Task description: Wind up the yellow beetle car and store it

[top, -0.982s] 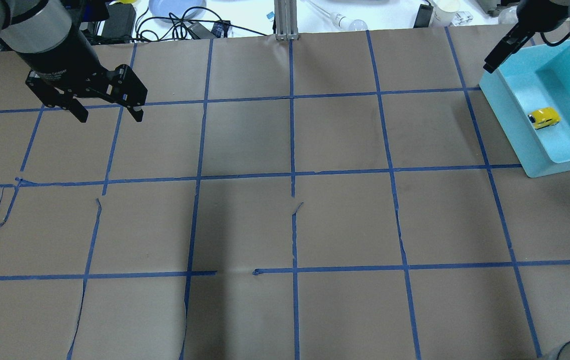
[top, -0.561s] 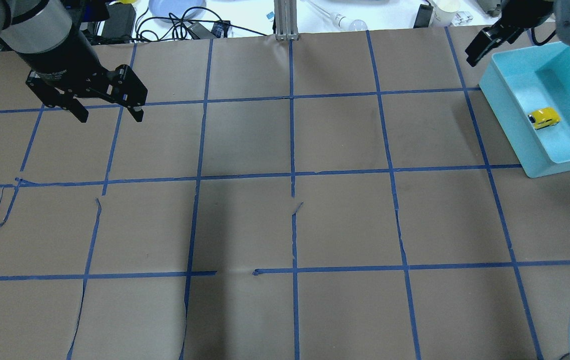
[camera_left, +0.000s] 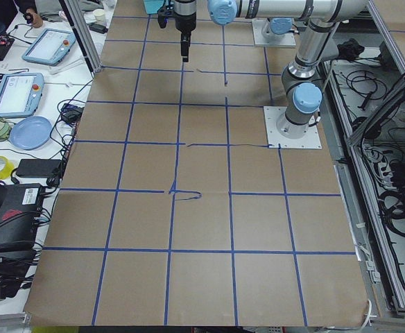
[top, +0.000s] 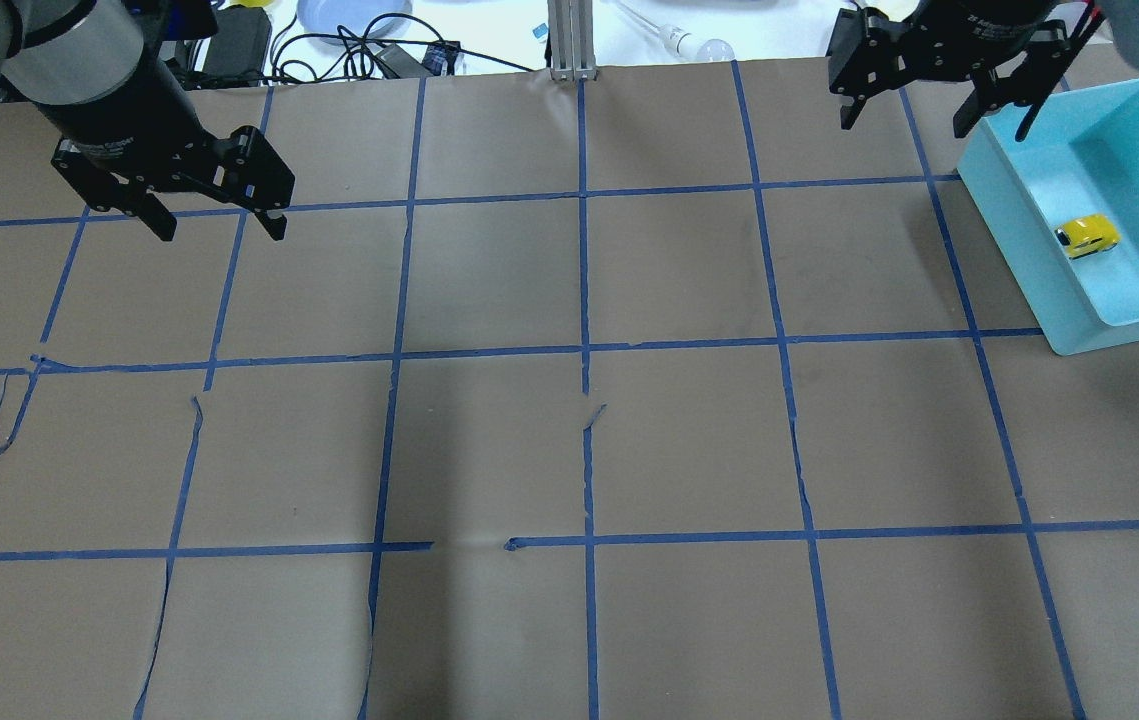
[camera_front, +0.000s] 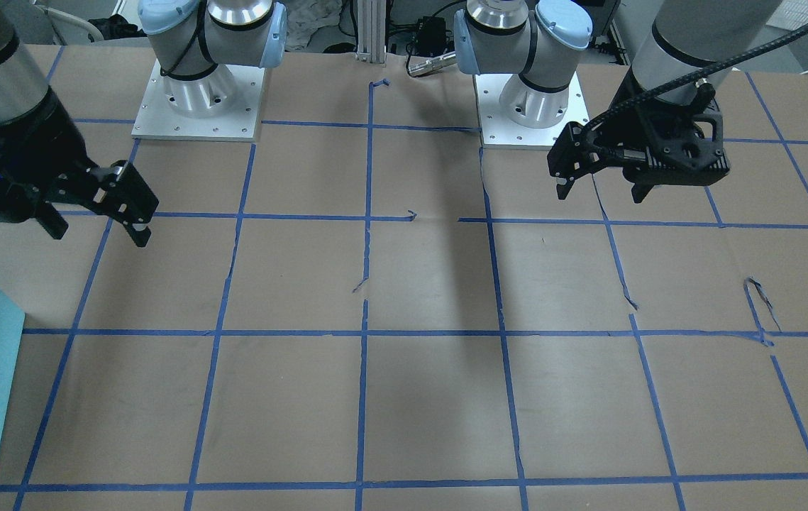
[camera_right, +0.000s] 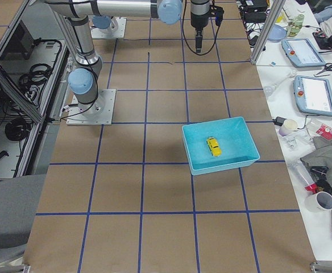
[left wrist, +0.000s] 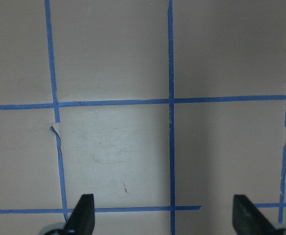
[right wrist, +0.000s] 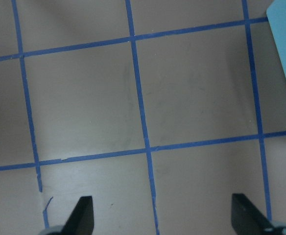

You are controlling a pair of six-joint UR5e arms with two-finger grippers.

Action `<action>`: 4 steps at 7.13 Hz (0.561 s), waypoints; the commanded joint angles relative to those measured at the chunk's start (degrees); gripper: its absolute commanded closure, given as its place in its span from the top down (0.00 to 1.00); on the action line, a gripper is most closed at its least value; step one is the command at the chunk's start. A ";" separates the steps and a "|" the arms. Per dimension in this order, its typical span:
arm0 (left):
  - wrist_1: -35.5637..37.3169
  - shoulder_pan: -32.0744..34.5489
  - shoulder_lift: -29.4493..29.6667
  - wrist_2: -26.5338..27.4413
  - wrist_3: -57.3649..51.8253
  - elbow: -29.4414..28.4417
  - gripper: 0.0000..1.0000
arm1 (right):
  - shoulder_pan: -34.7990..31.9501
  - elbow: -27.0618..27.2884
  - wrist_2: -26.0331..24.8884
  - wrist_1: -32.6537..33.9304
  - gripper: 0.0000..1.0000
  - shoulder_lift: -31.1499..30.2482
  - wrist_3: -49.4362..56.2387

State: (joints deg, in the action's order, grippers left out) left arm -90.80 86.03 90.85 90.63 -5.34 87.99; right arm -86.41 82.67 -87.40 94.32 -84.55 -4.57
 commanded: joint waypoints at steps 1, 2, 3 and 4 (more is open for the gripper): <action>0.01 -0.07 0.21 -0.10 -0.02 0.08 1.00 | -0.87 1.43 -0.04 -0.82 1.00 -0.79 -2.63; 0.36 -0.07 0.21 -0.27 -0.02 -0.01 1.00 | -0.43 1.61 -0.74 -0.72 1.00 -1.14 -2.46; 0.45 -0.07 0.21 -0.28 -0.02 -0.09 1.00 | 0.01 1.70 -5.19 -1.41 1.00 -1.31 -2.02; 0.45 -0.07 -0.05 -0.54 0.24 -0.27 1.00 | 1.14 1.79 -5.49 -1.33 1.00 -1.31 -2.37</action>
State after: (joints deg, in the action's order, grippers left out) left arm -90.41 85.96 90.98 90.30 -5.30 87.87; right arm -86.32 84.32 -91.23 93.12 -85.78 -6.80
